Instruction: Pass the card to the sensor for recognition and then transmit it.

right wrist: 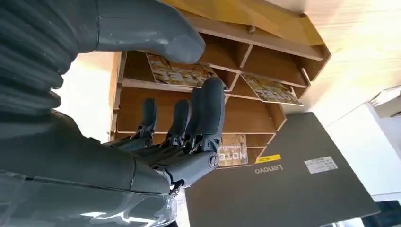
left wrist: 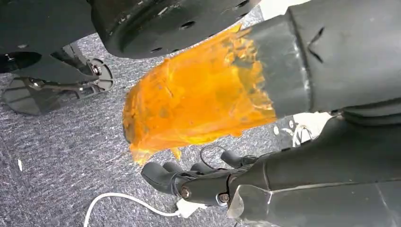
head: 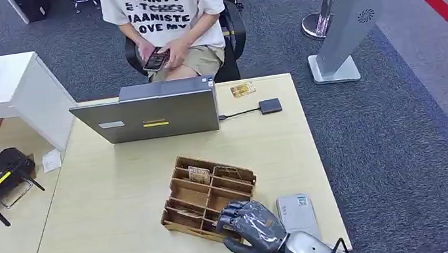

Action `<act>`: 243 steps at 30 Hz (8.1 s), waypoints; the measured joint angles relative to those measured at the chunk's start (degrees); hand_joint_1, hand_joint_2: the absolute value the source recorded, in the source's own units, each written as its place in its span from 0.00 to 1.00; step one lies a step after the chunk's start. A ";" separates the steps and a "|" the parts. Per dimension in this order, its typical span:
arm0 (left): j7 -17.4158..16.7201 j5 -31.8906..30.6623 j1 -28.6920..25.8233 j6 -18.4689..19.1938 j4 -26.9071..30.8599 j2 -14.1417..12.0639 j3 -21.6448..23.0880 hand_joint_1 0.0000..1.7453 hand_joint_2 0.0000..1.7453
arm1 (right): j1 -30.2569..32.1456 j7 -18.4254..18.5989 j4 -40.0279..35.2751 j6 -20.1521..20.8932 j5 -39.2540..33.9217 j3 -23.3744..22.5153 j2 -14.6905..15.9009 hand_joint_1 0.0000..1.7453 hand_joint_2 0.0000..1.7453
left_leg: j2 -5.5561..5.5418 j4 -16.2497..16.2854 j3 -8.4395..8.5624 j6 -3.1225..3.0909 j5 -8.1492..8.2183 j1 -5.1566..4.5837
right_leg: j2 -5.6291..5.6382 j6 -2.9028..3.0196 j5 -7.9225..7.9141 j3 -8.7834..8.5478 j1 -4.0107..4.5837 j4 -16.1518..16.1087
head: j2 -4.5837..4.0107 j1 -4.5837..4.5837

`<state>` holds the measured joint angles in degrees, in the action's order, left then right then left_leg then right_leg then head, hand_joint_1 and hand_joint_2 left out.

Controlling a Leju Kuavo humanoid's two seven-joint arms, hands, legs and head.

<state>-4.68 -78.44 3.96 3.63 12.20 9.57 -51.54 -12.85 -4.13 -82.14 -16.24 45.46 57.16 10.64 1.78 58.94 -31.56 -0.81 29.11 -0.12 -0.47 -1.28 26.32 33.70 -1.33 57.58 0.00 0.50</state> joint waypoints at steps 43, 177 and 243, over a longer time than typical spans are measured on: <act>0.09 -0.22 -0.01 0.07 0.00 0.00 0.00 0.00 0.00 | 0.23 1.62 2.56 -0.37 2.01 -1.90 -0.87 0.58 1.00 | 0.00 0.00 0.00 0.00 0.00 0.00 | 0.00 0.00 0.00 0.00 0.00 0.00 | 0.00 0.00; 2.23 -1.88 0.19 -0.11 0.00 0.48 0.00 0.00 0.00 | -7.85 3.76 6.45 -0.35 10.62 5.01 -8.44 0.55 1.00 | 0.00 0.00 -0.02 0.00 0.00 0.02 | 0.00 0.00 0.00 0.02 0.01 0.00 | 0.00 0.02; 2.38 -1.77 0.16 -0.15 0.00 0.48 0.00 0.00 0.00 | -6.87 5.81 12.17 1.97 9.44 -0.44 -11.47 0.49 1.00 | 0.00 0.00 -0.02 0.00 0.00 0.02 | 0.01 0.00 0.00 0.03 0.01 0.00 | 0.00 0.00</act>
<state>-2.29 -80.21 4.12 3.48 12.20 10.05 -51.54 -19.72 1.68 -69.96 -14.27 54.90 56.72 -0.83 1.79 58.93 -31.58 -0.80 29.11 -0.10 -0.47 -1.28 26.33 33.73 -1.33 57.58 0.00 0.50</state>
